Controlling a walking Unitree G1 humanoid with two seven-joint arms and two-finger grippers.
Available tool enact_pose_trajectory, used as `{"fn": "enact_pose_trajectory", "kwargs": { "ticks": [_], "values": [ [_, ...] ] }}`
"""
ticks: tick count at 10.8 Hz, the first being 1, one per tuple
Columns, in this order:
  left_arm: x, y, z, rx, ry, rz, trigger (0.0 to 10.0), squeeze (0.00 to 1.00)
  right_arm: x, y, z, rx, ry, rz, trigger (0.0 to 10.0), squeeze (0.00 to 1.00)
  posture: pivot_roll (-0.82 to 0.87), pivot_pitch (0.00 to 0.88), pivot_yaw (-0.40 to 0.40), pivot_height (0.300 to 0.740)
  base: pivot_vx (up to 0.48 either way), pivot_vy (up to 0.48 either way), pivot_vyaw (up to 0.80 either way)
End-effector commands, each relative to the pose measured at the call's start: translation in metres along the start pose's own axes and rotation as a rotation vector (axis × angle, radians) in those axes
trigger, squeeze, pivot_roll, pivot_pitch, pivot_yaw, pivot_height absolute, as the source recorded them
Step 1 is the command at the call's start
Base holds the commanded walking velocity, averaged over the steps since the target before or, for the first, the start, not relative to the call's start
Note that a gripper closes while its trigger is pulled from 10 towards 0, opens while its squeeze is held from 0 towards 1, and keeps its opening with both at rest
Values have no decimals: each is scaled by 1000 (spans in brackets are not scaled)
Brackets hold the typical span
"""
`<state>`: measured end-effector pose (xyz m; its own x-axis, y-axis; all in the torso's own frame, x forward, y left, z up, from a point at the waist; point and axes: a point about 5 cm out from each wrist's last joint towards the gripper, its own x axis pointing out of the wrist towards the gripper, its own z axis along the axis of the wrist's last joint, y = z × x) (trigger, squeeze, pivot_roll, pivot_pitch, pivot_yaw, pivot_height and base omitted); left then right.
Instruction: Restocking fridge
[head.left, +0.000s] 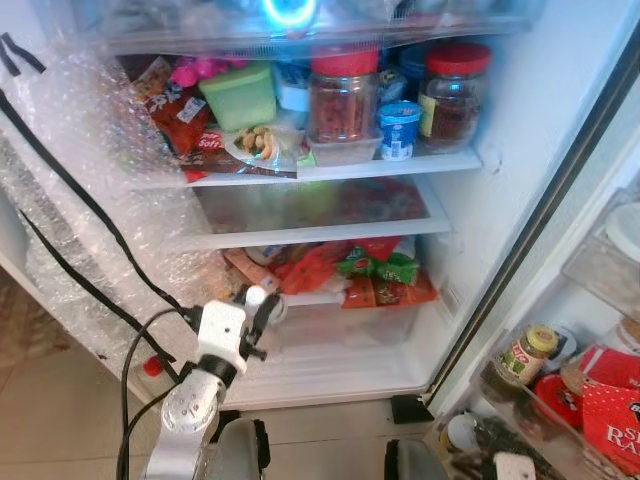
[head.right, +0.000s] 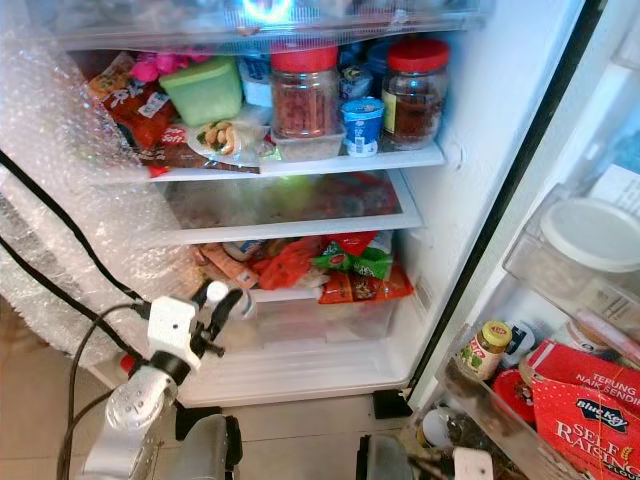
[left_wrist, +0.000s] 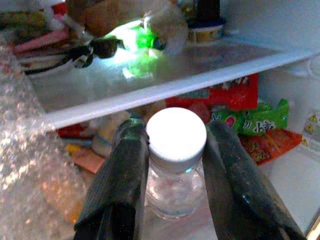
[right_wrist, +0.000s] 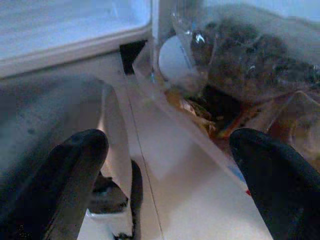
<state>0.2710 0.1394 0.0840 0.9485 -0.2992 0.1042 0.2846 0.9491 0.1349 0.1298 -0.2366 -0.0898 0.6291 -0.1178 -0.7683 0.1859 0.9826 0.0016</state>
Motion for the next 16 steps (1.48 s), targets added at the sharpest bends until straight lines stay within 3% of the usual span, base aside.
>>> {"fn": "enact_pose_trajectory", "kwargs": {
  "ticks": [1,6,16],
  "values": [
    [1,-2,5,23,-10,-11,10000,0,1,3,3,13,-26,28,10000,0,-44,17,25,602,0,0,0],
    [7,-11,16,26,-33,-48,10000,0,1,-2,5,1,-12,18,10000,0,-42,23,27,602,0,0,0],
    [7,-14,27,70,-63,-72,10000,0,3,2,8,8,-21,31,10000,0,-35,18,26,602,326,0,0]
  ]
}}
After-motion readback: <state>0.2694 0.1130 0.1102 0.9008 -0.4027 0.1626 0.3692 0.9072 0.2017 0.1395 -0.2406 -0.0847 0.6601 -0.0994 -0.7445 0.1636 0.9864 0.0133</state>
